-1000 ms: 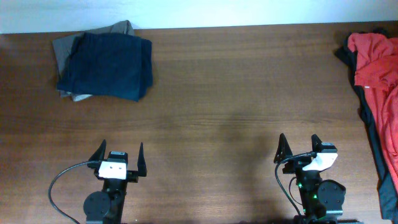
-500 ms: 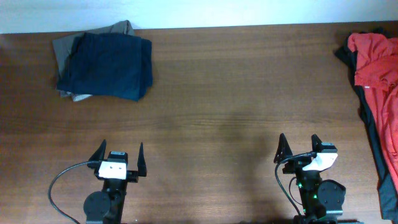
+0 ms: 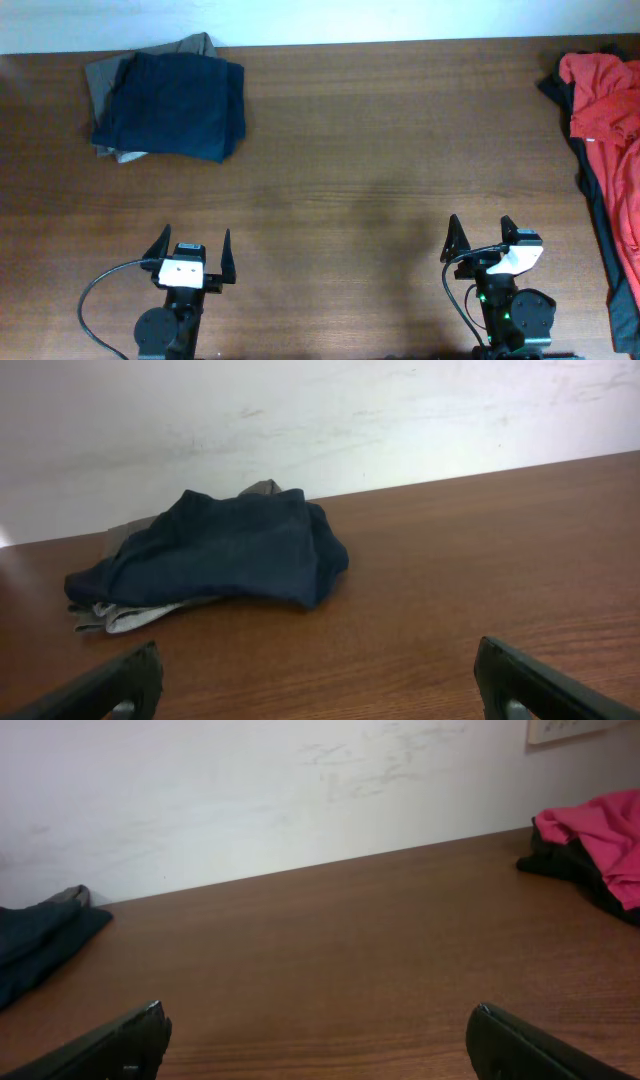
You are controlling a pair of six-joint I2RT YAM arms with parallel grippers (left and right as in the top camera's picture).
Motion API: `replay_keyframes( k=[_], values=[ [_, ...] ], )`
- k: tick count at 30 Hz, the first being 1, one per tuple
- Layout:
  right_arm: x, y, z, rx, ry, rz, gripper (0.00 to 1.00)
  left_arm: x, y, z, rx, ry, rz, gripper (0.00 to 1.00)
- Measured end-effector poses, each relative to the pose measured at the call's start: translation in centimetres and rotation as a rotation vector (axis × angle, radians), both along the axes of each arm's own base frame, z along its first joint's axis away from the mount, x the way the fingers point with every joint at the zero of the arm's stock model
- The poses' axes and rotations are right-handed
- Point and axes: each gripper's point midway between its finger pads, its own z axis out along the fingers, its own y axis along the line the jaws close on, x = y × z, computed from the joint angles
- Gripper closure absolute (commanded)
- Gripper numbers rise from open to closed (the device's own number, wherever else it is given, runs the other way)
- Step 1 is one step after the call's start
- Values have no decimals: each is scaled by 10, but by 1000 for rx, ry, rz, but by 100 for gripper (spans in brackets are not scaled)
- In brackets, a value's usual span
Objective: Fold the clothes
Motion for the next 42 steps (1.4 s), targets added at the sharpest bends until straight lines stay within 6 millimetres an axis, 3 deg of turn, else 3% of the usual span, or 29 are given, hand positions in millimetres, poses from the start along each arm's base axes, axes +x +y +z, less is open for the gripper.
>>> replay_keyframes(
  k=[5, 13, 15, 19, 25, 29, 31, 36, 39, 42],
  values=[
    [-1, 15, 3, 113, -3, 82, 1, 0, 0, 0, 0, 0, 0, 1],
    [-28, 90, 10, 399, 81, 528, 1, 0, 0, 0, 0, 0, 0, 1],
    [-35, 100, 24, 416, 46, 611, 1, 0, 0, 0, 0, 0, 0, 1],
    [-53, 114, 71, 354, -139, 754, 1, 0, 0, 0, 0, 0, 0, 1],
    [-61, 112, 106, 327, -147, 741, 1, 0, 0, 0, 0, 0, 0, 1],
    [-52, 98, 134, 253, -93, 607, 1, 0, 0, 0, 0, 1, 0, 1],
    [-38, 80, 145, 209, -25, 479, 1, 0, 0, 0, 0, 1, 0, 1],
    [18, 14, 171, 96, 180, 76, 1, 0, 0, 0, 0, 1, 0, 1],
    [58, -21, 171, 37, 340, -102, 1, 0, 0, 0, 0, 1, 0, 1],
    [98, -57, 158, -13, 502, -224, 1, 0, 0, 0, 0, -1, 0, 1]
  ],
)
